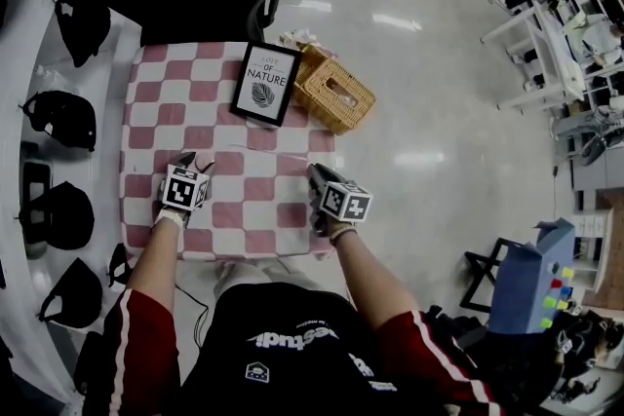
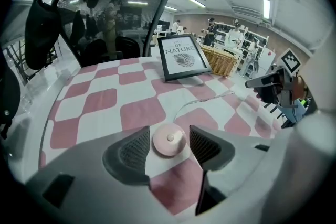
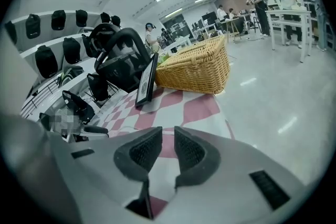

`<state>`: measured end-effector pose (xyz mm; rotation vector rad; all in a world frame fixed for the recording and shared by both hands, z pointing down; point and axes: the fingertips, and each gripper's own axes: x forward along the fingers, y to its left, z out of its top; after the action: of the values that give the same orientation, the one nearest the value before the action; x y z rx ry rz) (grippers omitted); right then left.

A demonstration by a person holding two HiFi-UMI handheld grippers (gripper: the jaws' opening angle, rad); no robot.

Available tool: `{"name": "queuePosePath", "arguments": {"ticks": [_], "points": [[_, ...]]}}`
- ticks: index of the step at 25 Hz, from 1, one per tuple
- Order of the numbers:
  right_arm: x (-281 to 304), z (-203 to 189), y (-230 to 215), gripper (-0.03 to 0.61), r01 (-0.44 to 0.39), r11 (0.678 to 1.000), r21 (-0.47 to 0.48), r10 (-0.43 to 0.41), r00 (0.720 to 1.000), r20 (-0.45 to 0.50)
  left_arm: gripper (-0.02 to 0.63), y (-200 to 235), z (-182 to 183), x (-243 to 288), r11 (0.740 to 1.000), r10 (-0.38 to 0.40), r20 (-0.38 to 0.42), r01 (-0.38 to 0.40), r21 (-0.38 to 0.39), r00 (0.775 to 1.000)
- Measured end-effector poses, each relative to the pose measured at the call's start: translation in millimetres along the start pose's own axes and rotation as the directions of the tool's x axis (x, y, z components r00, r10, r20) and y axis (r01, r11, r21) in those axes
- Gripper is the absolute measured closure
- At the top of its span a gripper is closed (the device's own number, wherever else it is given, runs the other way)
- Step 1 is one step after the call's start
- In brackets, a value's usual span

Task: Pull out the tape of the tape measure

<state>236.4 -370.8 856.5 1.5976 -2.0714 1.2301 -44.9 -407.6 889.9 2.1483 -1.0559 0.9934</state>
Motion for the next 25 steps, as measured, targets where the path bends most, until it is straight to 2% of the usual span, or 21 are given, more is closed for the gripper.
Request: {"name": "queuePosePath", "arguments": {"ticks": [8,16,25], "points": [[-22,-4,9,0.511,0.017,1.000,0.023,-0.017,1.000,0.021,0.388,-5,3,-33,1.000,0.001,0.050,0.000,-0.022,0.999],[-59,-1,25,0.515,0.019,0.999,-0.026,-0.018,0.999,0.044,0.388,-25,-1,-78,0.998,-0.004,0.101,0.010,-0.066,0.995],[-99,14,50,0.517,0.011,0.995,-0.094,-0.004,0.997,0.075,0.388,-51,18,-120,0.999,-0.043,0.176,0.046,-0.010,0.983]]}}
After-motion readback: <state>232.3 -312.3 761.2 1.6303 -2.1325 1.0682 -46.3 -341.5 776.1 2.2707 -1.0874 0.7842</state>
